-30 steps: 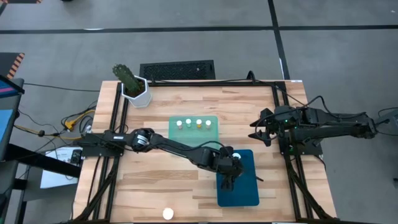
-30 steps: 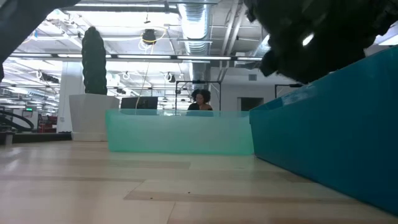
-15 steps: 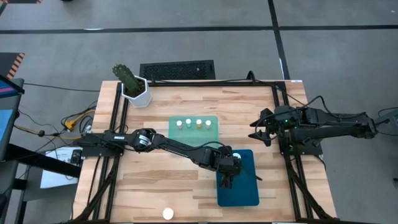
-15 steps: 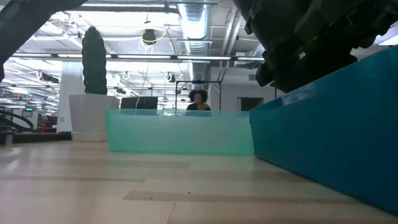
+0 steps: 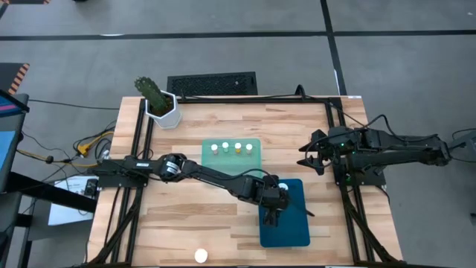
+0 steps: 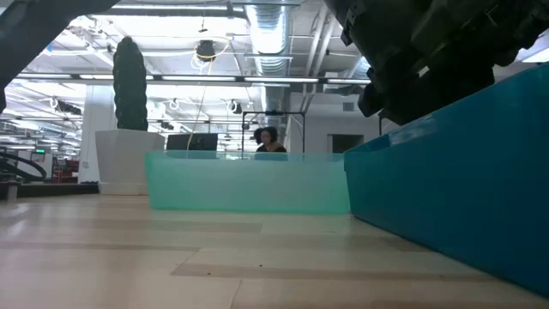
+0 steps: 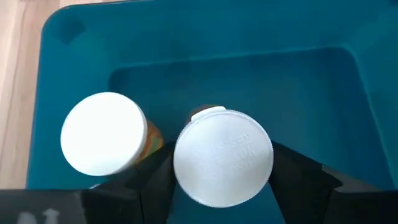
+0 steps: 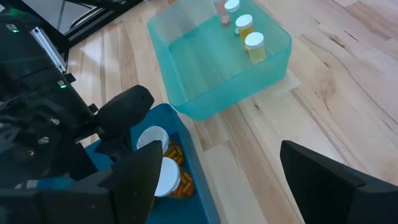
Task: Pick and place medicine bottles into bin by pill shape (circle, oval)
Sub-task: Put the large orange pill bottle into the blue bin
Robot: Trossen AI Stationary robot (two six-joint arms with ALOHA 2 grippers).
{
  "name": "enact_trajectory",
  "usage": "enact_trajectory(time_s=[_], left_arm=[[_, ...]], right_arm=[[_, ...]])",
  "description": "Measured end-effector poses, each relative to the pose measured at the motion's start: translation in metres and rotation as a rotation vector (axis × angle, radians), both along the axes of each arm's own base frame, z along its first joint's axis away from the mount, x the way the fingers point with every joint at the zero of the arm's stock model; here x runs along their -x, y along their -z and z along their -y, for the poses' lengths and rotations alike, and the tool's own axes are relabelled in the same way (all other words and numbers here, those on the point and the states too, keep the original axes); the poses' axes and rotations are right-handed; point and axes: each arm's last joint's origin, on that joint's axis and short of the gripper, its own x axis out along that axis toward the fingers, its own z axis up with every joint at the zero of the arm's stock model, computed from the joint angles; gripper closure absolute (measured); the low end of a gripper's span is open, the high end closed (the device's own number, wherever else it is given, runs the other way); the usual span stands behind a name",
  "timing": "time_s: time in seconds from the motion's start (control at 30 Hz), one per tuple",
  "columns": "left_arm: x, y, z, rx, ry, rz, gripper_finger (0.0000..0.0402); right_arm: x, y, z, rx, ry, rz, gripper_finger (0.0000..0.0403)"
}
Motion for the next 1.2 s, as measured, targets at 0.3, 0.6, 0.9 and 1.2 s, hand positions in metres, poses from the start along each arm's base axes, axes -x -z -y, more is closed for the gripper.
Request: enact_trajectory(time_s=[0.3,0.6,0.9,1.2], left_arm=[[-0.001,-0.001,0.0,-0.001,-0.005,0.009,0.0145],[0.003,-0.006,-0.001,0.008,-0.047,-0.007,0.0144],[0.017,-0.045,-0.003,-0.019,-0.077,-0.059,0.0144],[0.069,-0.117,0.012,-0.039,-0.111,-0.066,0.0144]], right_arm=[[0.0,0.0,0.0,0.0,0.0,0.001,0.0069],[0.0,0.0,0.0,0.0,0.0,0.001,0.0069],[0.0,0.0,0.0,-0.002,0.001,-0.001,0.0069],[0.0,0.0,0.0,-0.015,0.009,0.003,0.0069]])
